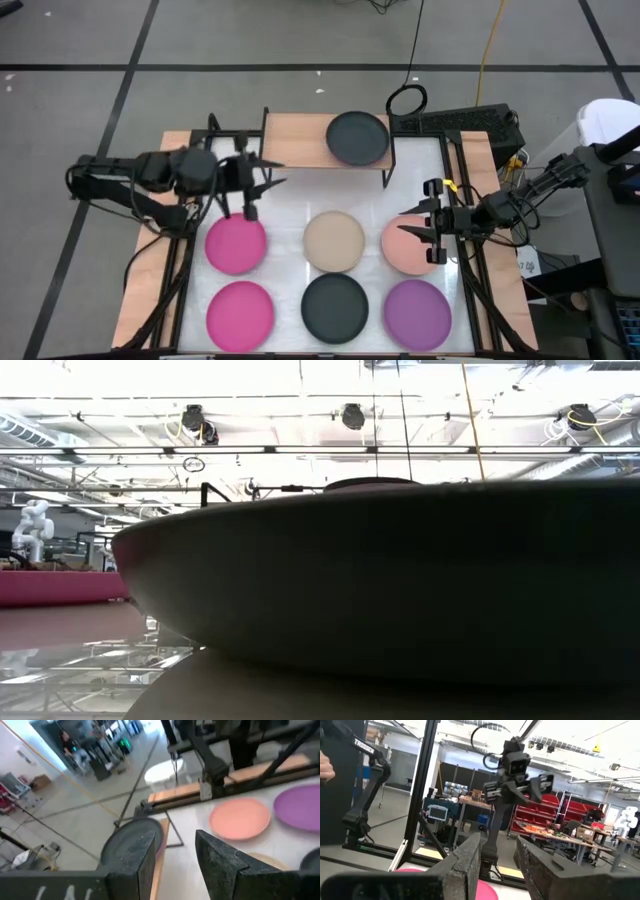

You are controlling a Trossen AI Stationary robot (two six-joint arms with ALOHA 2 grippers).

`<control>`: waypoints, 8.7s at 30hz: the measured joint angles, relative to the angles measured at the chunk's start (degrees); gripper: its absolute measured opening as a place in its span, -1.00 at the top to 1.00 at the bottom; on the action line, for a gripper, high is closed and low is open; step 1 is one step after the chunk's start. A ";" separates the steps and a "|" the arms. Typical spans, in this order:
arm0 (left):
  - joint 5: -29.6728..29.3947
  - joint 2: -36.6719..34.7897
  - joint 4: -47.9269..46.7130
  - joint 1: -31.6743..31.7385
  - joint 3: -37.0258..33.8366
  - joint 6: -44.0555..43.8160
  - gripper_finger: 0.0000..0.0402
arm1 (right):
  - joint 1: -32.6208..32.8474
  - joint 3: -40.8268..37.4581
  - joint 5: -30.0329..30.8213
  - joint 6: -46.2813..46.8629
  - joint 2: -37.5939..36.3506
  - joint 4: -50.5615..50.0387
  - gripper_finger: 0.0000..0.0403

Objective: Place and stack plates onto a shelf
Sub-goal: Stack the light pink plate on top of the black plate on the shelf, then stack the top pink plate on top of the light pink plate on the shelf

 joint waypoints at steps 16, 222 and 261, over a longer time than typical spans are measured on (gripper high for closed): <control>-1.01 -11.69 49.45 -6.33 -40.84 -5.13 0.28 | -0.52 2.45 8.33 3.52 1.61 -6.62 0.45; 10.60 10.30 -14.94 -4.19 -30.05 -55.18 0.28 | -15.75 11.10 -7.75 13.96 21.14 -23.56 0.66; 15.70 22.96 -16.25 -0.82 -23.32 -75.62 0.28 | -15.76 7.26 -7.64 13.96 21.11 -18.02 0.67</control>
